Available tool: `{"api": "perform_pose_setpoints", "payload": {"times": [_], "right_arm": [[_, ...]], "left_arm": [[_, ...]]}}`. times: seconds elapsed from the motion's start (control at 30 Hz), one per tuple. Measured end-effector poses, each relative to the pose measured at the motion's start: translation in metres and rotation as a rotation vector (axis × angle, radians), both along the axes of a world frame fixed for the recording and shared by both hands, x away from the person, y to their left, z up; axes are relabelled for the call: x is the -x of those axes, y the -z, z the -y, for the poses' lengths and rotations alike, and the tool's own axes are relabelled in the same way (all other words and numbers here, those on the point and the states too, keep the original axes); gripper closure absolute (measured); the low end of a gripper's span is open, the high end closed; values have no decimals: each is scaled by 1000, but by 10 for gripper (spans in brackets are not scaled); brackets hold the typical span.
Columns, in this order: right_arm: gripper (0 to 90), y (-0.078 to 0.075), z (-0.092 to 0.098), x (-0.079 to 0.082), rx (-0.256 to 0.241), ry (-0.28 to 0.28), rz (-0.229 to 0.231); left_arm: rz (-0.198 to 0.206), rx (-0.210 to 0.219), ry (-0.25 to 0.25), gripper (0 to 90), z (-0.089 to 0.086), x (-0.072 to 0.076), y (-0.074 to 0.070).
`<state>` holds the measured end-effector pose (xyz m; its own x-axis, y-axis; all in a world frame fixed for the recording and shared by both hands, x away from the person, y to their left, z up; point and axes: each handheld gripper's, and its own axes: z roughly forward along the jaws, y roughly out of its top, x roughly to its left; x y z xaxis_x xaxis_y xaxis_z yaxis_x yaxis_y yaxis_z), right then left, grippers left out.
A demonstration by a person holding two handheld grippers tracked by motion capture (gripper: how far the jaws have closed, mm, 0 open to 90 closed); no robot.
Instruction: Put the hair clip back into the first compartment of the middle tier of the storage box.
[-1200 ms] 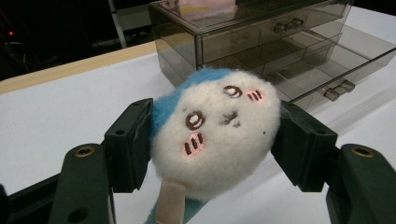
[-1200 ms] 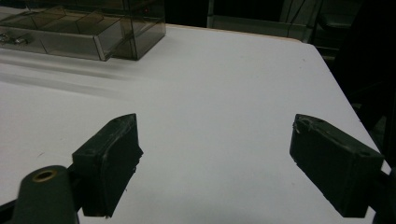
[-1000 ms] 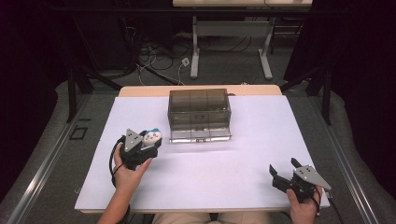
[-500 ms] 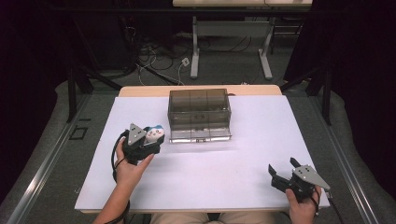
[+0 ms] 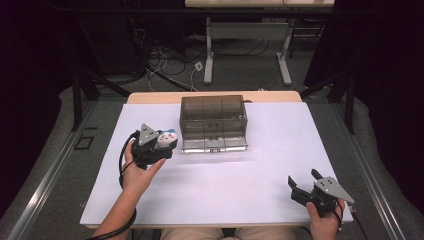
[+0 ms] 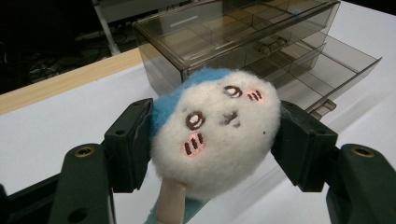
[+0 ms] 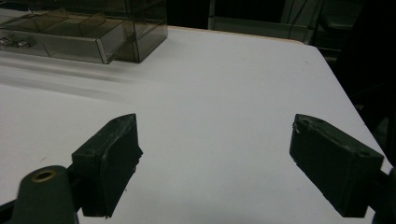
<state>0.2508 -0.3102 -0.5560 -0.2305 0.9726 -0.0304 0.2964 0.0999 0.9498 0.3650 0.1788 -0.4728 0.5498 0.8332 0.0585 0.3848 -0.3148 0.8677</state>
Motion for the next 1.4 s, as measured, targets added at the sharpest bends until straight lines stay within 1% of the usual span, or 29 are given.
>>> {"api": "perform_pose_setpoints", "payload": {"times": [0.07,0.13,0.3,0.33,0.43,0.5,0.57,0.6,0.9,0.93,0.97,1.03,1.07,1.1,1.13,1.23,1.27,1.3,1.33,1.37,1.4], "right_arm": [[153,0,0,0,0,4,-1],[153,0,0,0,2,9,2],[153,0,0,0,3,8,5],[153,0,1,0,7,14,4],[153,0,0,0,-4,16,0],[153,0,1,0,-1,15,2],[153,0,1,0,-1,15,1],[153,0,1,0,-2,16,-1],[153,1,1,0,5,17,0],[153,1,0,0,5,26,4],[153,3,0,-2,-4,28,35],[153,3,0,-2,-5,28,34],[153,3,0,-2,-5,28,34],[153,2,0,-1,0,25,21],[153,3,0,-2,-3,28,33],[153,3,0,-2,-3,29,33],[153,0,1,1,8,20,-9],[153,1,1,0,7,26,5],[153,1,1,0,7,18,-6],[153,1,1,0,7,18,-6],[153,2,0,-1,1,25,20]], "left_arm": [[-4,0,3,337,0,-1,-1],[-24,-3,7,336,1,-3,-4],[-35,-14,12,336,2,-5,-6],[-36,-8,9,336,2,-6,-6],[-41,-17,8,336,3,-8,-8],[-46,-17,10,336,3,-8,-8],[-53,-26,8,336,4,-10,-8],[-58,-38,9,336,5,-12,-8],[-76,-48,12,336,10,-17,-6],[-79,-51,19,336,11,-18,-6],[-84,-50,17,336,13,-19,-5],[-82,-55,19,336,14,-19,-5],[-87,-57,25,336,15,-20,-5],[-84,-56,23,336,16,-20,-5],[-88,-55,22,336,17,-21,-5],[-87,-60,30,336,20,-22,-5],[-86,-64,30,336,20,-23,-5],[-87,-54,28,336,22,-23,-4],[-90,-59,30,336,23,-24,-5],[-89,-60,33,336,24,-25,-4],[-93,-57,28,336,25,-25,-4]]}}
